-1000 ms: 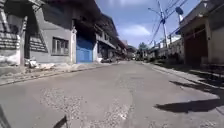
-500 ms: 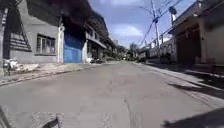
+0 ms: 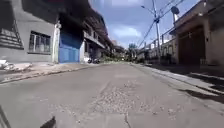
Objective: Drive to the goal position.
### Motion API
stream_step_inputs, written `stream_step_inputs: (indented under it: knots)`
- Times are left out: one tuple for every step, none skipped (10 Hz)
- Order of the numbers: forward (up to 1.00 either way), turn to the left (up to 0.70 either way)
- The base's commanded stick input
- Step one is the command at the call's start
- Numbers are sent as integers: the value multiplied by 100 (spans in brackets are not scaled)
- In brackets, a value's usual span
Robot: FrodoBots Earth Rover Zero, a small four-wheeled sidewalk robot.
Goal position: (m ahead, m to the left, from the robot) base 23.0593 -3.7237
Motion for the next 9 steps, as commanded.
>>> stream_step_inputs:
  knots:
    - [100,-28]
    - [100,-28]
    - [100,-28]
    - [100,-28]
    - [100,-28]
    - [100,-28]
    - [100,-28]
    - [100,-28]
    - [100,-28]
